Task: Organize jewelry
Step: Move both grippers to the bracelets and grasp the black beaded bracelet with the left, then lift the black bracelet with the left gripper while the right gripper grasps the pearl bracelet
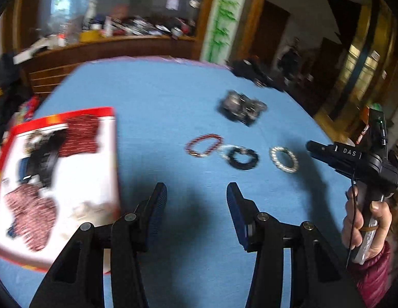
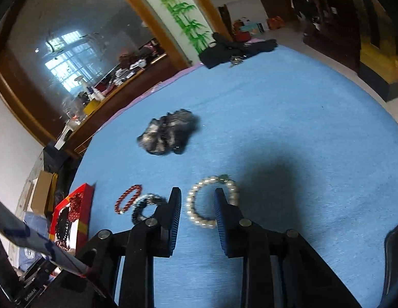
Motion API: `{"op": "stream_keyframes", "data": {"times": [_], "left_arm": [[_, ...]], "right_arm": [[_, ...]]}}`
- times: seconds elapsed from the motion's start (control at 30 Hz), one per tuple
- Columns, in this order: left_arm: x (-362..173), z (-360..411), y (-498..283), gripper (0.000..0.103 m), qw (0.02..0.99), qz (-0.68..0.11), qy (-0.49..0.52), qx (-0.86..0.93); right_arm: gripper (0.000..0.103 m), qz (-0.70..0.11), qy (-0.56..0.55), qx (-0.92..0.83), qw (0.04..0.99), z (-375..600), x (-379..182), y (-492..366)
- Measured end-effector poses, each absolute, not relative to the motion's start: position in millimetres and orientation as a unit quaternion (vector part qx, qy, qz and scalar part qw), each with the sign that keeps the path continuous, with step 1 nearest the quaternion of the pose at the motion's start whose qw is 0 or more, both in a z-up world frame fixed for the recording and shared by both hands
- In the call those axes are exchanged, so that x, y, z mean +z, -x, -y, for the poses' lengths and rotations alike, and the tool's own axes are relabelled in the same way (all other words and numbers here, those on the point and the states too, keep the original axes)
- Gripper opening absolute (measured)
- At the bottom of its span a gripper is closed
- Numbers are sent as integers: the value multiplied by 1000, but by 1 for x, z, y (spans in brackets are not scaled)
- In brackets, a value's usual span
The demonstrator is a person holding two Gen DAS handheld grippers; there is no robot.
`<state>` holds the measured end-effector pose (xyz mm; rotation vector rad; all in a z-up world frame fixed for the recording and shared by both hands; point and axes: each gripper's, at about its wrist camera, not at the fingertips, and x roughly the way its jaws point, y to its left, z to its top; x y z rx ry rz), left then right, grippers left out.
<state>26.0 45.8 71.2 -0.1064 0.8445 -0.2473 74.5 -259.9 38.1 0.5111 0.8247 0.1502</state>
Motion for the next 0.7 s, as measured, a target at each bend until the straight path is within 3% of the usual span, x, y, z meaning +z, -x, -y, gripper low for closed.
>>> {"op": "stream_keyframes", "data": {"times": [0.27,0.63,0.7], "left_arm": [[41,9,-88,46,863,-467,63,-179],[6,38,-133,22,842,-508,72,-167],[5,42,-134,10,848,-502,64,-159]], "right_arm": [[28,-392,-270,87,875,264,38,-73],[28,-386,-295,87,870,275,40,-75],[28,-385,-294,86,870,275,40,-75]]}}
